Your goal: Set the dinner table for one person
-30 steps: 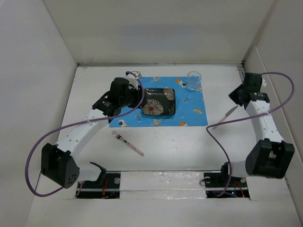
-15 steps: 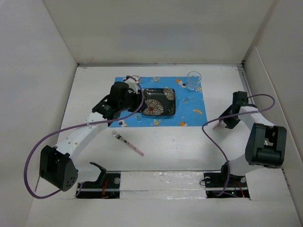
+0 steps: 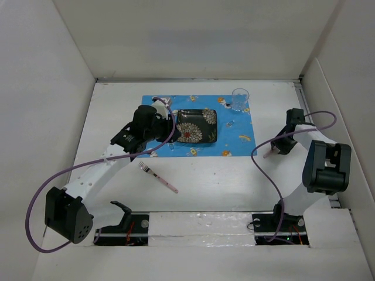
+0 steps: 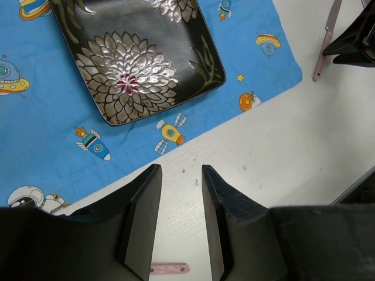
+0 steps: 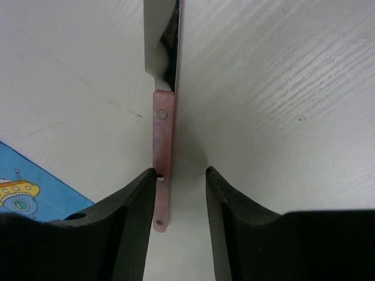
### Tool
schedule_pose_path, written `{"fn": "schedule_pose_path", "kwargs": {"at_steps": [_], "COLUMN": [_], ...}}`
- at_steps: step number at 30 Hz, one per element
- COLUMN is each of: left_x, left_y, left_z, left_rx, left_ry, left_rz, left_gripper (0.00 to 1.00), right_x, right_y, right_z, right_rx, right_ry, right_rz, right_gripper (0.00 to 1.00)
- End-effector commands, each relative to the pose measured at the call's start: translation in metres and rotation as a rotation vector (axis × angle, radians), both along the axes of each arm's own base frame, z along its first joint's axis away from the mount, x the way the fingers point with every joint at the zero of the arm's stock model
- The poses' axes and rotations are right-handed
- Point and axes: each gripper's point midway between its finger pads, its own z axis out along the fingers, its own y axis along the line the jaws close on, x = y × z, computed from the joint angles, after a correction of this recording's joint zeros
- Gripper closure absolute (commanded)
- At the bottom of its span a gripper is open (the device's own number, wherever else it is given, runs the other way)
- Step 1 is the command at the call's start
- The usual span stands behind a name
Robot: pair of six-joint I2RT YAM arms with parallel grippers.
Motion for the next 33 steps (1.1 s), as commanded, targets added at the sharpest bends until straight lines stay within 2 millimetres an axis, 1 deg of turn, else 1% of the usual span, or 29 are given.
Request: {"fn": "schedule_pose_path", "kwargs": {"at_steps": [1,3,4,7,8,10,14,16,17,18,19,20,22,23,24,25,28,29,30,31,33], "left_x": [0.000,0.000,0.001,0.001,0.001,0.002,0.004,0.005,0.006,0.006,0.006,0.007,0.007,0.008,0.008,0.008,0.008,0.009,0.009,0.010,0.010], "left_y": [-0.003,-0.004,-0.004,-0.004,-0.004,-0.005,-0.005,-0.006,-0.006,-0.007,-0.006,-0.006,-0.006,-0.006,-0.006,-0.006,-0.005,-0.005,-0.005,-0.005,-0.005], "left_z": [0.018,0.017,0.017,0.014,0.014,0.013,0.012,0.011,0.011,0.011,0.011,0.010,0.009,0.009,0.009,0.009,0.007,0.006,0.006,0.006,0.005], "left_rx": [-0.045,-0.044,-0.042,-0.040,-0.040,-0.038,-0.033,-0.032,-0.033,-0.032,-0.030,-0.026,-0.022,-0.022,-0.021,-0.021,-0.014,-0.013,-0.013,-0.012,-0.009], "left_ry": [-0.056,-0.054,-0.055,-0.051,-0.049,-0.046,-0.047,-0.042,-0.045,-0.042,-0.043,-0.044,-0.042,-0.042,-0.042,-0.042,-0.040,-0.038,-0.039,-0.037,-0.037], "left_rz": [-0.008,-0.010,-0.010,-0.010,-0.011,-0.011,-0.009,-0.011,-0.010,-0.011,-0.011,-0.007,-0.009,-0.006,-0.006,-0.006,-0.002,-0.002,-0.001,-0.001,0.000], "left_gripper": [0.69,0.69,0.69,0.69,0.69,0.69,0.69,0.69,0.69,0.69,0.69,0.69,0.69,0.69,0.69,0.69,0.69,0.69,0.69,0.69,0.69], "right_x": [0.015,0.018,0.020,0.023,0.024,0.028,0.031,0.030,0.028,0.029,0.030,0.036,0.037,0.041,0.040,0.042,0.047,0.046,0.044,0.041,0.037], "right_y": [-0.014,-0.014,-0.012,-0.014,-0.013,-0.012,-0.016,-0.018,-0.018,-0.017,-0.017,-0.016,-0.017,-0.016,-0.014,-0.014,-0.023,-0.025,-0.025,-0.028,-0.027], "right_z": [0.006,0.010,0.011,0.011,0.010,0.014,0.015,0.010,0.002,0.001,0.001,0.006,0.009,0.013,0.011,0.013,0.025,0.024,0.022,0.015,0.006], "right_rx": [-0.059,-0.061,-0.063,-0.073,-0.068,-0.064,-0.083,-0.086,-0.083,-0.078,-0.076,-0.077,-0.080,-0.073,-0.064,-0.064,-0.109,-0.119,-0.117,-0.114,-0.109], "right_ry": [-0.025,-0.038,-0.044,-0.040,-0.035,-0.048,-0.061,-0.027,-0.002,-0.001,-0.008,-0.042,-0.060,-0.072,-0.050,-0.048,-0.077,-0.070,-0.057,-0.030,-0.003], "right_rz": [-0.001,0.002,0.012,0.018,0.025,0.030,0.024,0.025,0.025,0.027,0.027,0.026,0.024,0.031,0.040,0.045,0.029,0.024,0.026,0.018,0.015], "right_gripper": [0.56,0.60,0.60,0.60,0.62,0.62,0.57,0.57,0.57,0.58,0.58,0.58,0.58,0.71,0.80,0.83,0.80,0.74,0.70,0.69,0.67]}}
